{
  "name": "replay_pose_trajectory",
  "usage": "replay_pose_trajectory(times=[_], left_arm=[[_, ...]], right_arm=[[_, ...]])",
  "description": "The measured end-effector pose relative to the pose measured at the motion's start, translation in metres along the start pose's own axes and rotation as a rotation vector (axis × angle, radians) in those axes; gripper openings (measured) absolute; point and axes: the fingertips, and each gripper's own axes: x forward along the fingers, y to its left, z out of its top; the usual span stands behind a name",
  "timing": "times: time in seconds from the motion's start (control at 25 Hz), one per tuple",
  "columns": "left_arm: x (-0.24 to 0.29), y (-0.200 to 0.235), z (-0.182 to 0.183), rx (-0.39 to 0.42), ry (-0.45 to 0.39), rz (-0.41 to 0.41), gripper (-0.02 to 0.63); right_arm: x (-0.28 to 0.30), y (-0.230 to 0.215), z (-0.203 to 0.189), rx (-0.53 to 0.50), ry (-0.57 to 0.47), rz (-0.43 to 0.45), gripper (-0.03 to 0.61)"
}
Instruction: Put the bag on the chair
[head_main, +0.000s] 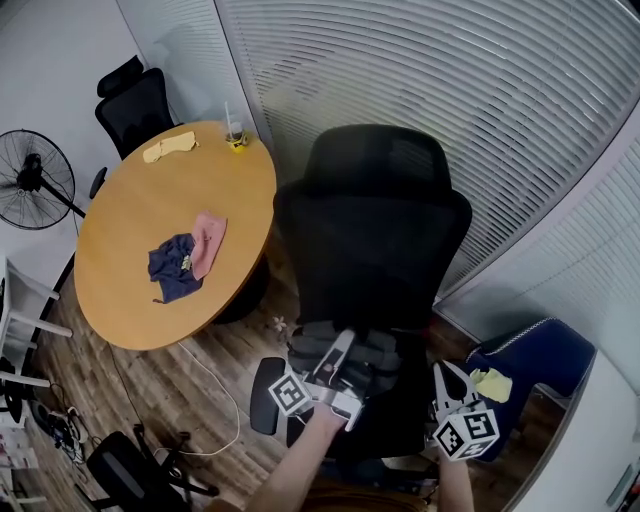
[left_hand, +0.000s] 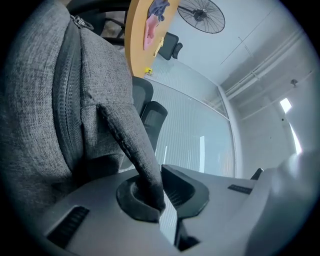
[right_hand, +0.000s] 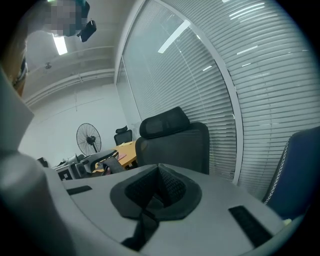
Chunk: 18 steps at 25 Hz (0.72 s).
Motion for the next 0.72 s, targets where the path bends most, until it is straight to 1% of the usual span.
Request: replay_pose_trajectory(times=[0.12, 0.2, 0.4, 0.72], left_arm=[[0.009, 0.006, -0.005, 0.007, 0.039, -0.012, 0.026], [0.015, 0.011, -0.007, 0.006, 0.05, -0.015, 0.026], [0.023, 0.02, -0.003, -0.016, 0.043, -0.03, 0.026], [0.043, 0.031, 0.006, -0.029, 0.039, -0.045, 0.025]], right_arm=[[0.007, -0.005, -0.012, 0.015, 0.026, 0.0, 0.012], [0.01, -0.011, -0.019, 0.019, 0.042, -0.004, 0.012], [0.015, -0.022, -0.026, 0.039, 0.07, -0.007, 0.011], [0.032, -0.032, -0.021, 0.035, 0.092, 0.0, 0.012]])
